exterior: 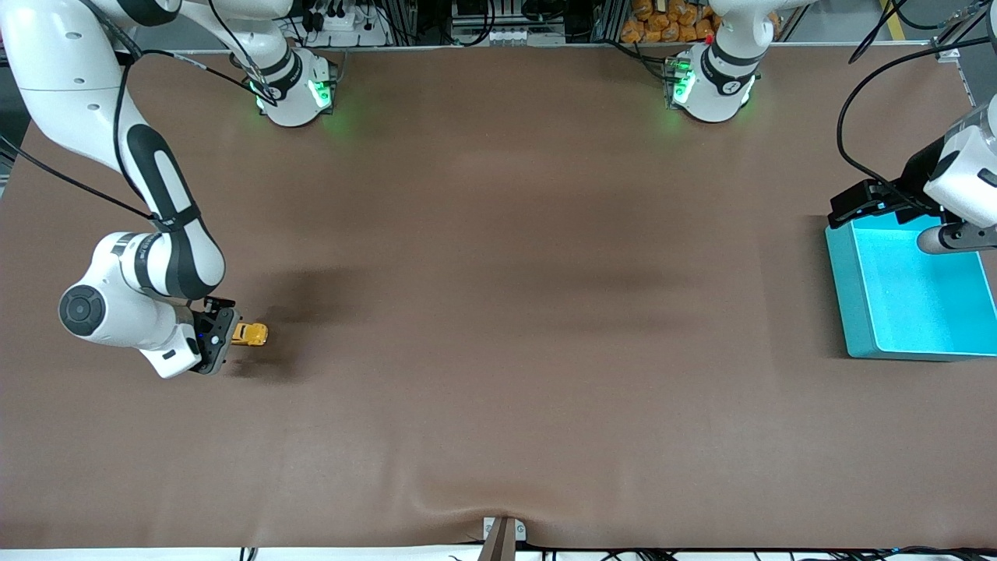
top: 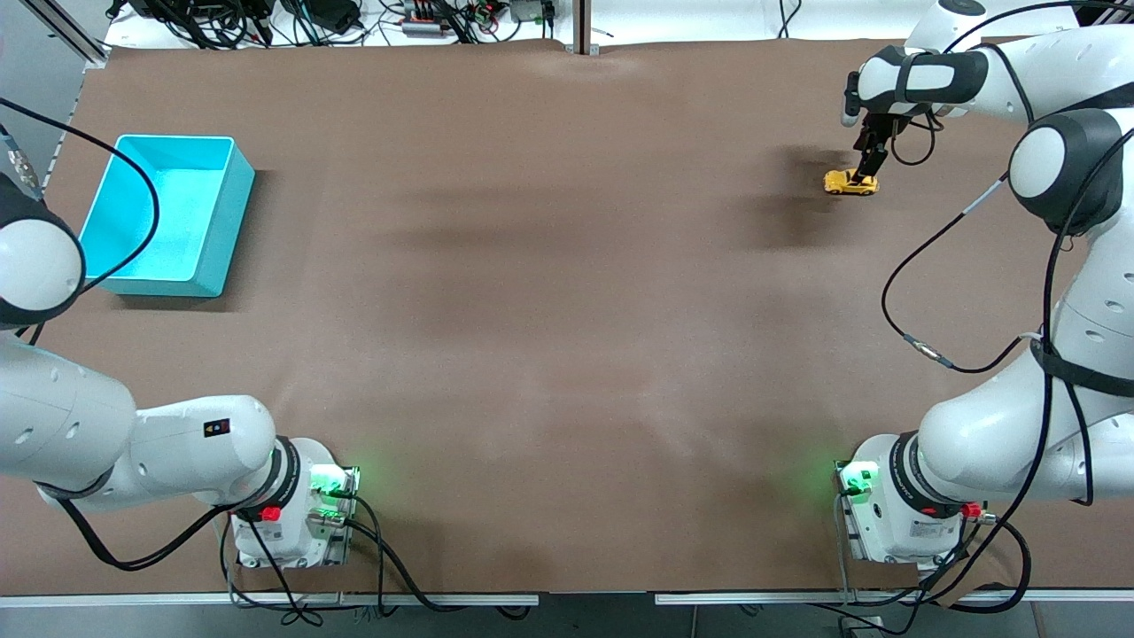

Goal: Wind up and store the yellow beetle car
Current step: 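Lower the open right gripper over the yellow car, then close the right gripper on the yellow car's body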

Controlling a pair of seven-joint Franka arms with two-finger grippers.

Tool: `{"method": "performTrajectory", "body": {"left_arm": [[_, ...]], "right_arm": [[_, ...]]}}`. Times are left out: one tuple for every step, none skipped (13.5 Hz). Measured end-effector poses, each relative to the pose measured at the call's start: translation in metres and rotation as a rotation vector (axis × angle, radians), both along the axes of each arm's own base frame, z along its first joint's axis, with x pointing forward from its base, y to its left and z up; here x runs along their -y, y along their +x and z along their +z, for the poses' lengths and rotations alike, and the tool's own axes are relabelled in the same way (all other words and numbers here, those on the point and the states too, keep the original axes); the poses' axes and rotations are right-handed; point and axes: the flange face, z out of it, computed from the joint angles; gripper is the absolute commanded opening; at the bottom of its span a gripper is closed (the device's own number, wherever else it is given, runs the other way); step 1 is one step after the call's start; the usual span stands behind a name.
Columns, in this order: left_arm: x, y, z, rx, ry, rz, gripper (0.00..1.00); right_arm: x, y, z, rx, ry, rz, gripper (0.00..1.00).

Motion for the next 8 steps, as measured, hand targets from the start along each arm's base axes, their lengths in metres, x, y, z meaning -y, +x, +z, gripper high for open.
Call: {"method": "performTrajectory", "body": {"left_arm": [[0.000,0.000,0.000,-0.001,0.000,0.000,1.00],[0.000,0.000,-0.001,-0.001,0.000,0.000,1.00],[0.000,0.000,-0.001,-0.001,0.000,0.001,1.00],[0.000,0.000,-0.001,-0.002,0.000,0.001,1.00],[0.000,0.000,-0.001,-0.002,0.000,0.001,1.00],[0.000,0.000,-0.001,-0.002,0.000,0.001,1.00],[0.000,0.000,-0.001,-0.002,0.000,0.001,1.00],[0.000,0.000,-0.001,-0.002,0.000,0.001,1.00]], "right_arm": [[-0.001,-0.001,-0.003,-0.005,0.002,0.012,1.00],[-0.001,-0.003,-0.006,-0.011,0.005,0.027,1.00],[-0.002,-0.004,-0.007,-0.014,0.007,0.043,0.99],[-0.002,-0.005,-0.008,-0.016,0.009,0.058,0.98],[-0.002,-0.006,-0.010,-0.019,0.011,0.069,0.89],[-0.002,-0.008,-0.011,-0.023,0.012,0.078,0.80],[-0.002,-0.009,-0.013,-0.026,0.013,0.082,0.75],[-0.002,-0.010,-0.014,-0.028,0.014,0.085,0.66]]}}
